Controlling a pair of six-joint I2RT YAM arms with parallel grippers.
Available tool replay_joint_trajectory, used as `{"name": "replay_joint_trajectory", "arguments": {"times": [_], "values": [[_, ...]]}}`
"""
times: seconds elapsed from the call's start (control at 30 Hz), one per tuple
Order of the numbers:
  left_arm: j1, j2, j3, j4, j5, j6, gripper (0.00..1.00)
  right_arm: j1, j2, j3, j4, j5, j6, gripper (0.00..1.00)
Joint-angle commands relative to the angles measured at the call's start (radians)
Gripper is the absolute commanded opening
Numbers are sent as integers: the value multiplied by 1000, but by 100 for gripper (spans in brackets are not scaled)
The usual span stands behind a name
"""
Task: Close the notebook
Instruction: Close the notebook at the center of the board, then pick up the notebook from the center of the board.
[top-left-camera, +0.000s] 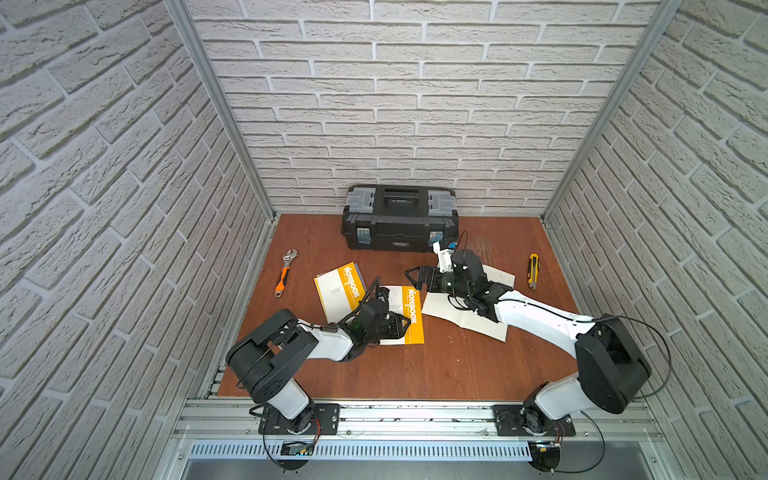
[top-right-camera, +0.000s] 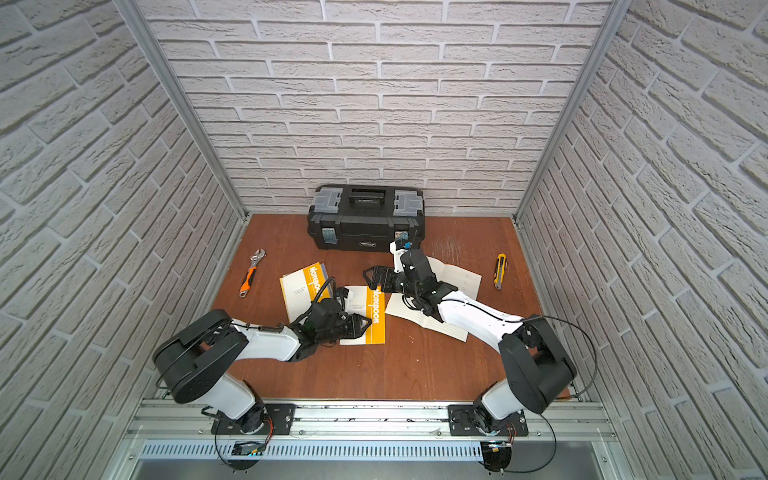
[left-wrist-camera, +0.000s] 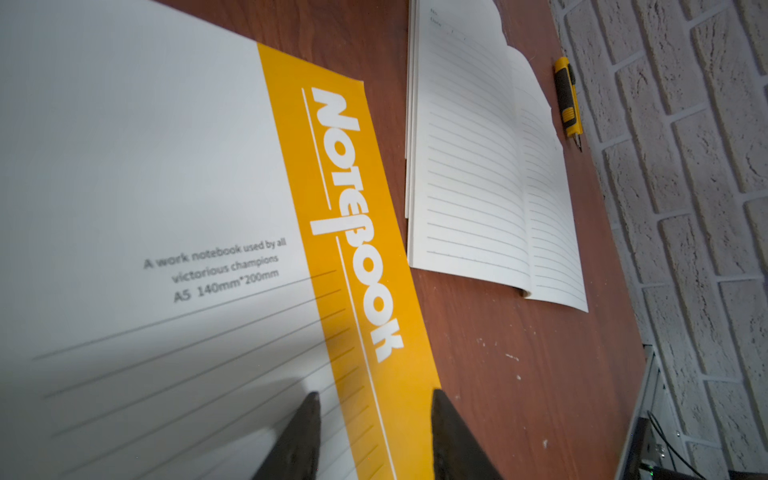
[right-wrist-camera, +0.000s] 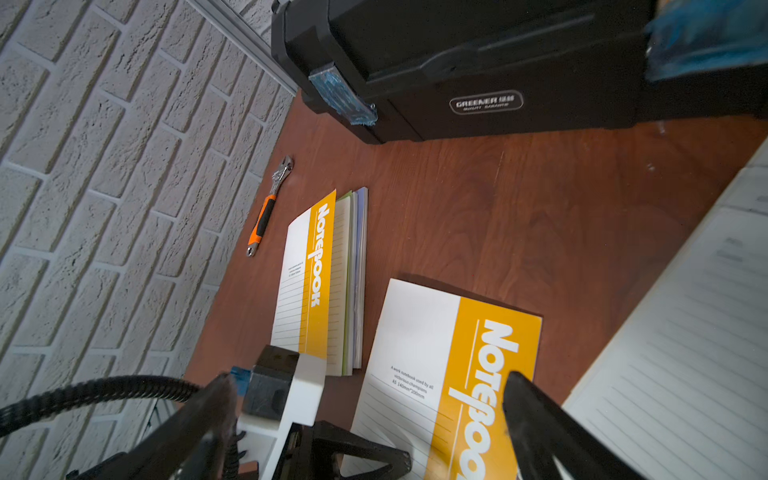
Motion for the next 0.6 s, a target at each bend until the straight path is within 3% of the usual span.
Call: {"name": "replay_joint_trajectory", "arguments": {"times": [0.0,0.2,0.57], "values": [[-7,-91,13,-28,-31,15,44,12,48,-22,167,-70,87,100],[-7,-187,69,-212,-72,57,44,37,180,-34,335,-124,197,100],[-5,-358,81,-469,-108,34,47,52,231,-84,354,-112,205,100]]}}
